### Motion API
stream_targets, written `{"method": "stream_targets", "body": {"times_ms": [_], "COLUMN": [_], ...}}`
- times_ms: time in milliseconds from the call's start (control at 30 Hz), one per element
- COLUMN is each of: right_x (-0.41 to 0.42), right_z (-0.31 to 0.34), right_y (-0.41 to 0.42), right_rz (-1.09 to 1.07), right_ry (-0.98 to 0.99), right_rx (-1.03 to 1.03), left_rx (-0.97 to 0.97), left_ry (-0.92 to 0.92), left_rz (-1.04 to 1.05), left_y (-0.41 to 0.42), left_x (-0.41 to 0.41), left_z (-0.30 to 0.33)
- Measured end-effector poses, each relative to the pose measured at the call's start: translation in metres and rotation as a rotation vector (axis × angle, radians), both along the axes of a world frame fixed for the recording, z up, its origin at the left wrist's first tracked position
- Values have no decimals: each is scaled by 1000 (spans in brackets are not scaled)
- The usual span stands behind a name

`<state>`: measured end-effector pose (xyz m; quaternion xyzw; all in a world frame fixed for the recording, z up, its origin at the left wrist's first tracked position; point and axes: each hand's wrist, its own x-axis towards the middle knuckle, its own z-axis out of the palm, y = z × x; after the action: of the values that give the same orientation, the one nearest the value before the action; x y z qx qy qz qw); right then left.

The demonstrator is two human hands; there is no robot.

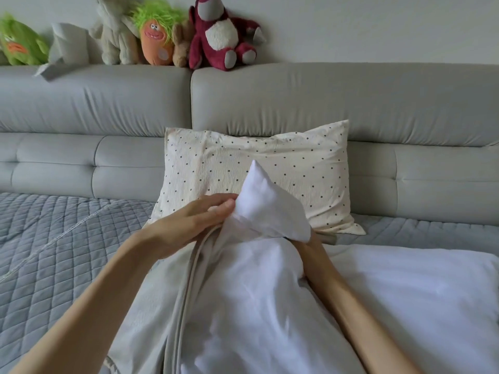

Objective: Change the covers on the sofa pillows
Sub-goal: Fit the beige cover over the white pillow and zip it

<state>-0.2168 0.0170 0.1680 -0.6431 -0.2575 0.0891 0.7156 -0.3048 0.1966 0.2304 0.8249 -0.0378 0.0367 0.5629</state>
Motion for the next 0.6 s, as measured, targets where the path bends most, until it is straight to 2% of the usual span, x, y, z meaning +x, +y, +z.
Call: {"method": "stream_targets", "body": {"times_ms": [67,100,200,267,333,367,433,467,500,600], "right_x": [-2,-6,-12,-9,-5,-2,2,4,8,9], "right_z": [-3,-3,15,30,38,36,27,19,10,-6], "right_y": [7,11,19,25,29,29,26,26,27,36], "right_rz": [-33,-28,56,66,118,146,166,132,91,80], "right_ry": [-121,-110,-46,-50,-13,19,18,-17,-51,-56], "right_rx": [-19,-20,43,26,-17,-75,-221,-316,-406,-590], "left_rx": [222,315,332,164,-94,-170,-204,-161,-40,596], "left_ry": [-85,-152,-286,-301,-203,-140,7,60,84,218], "left_rz": [138,243,416,346,180,121,105,137,199,397], "left_y": [-6,-8,-5,-7,-11,-10,1,8,17,47], "left_x": [10,16,29,26,20,17,13,12,11,14], "left_z": [-2,-4,-12,-10,-5,-2,3,6,8,6]}}
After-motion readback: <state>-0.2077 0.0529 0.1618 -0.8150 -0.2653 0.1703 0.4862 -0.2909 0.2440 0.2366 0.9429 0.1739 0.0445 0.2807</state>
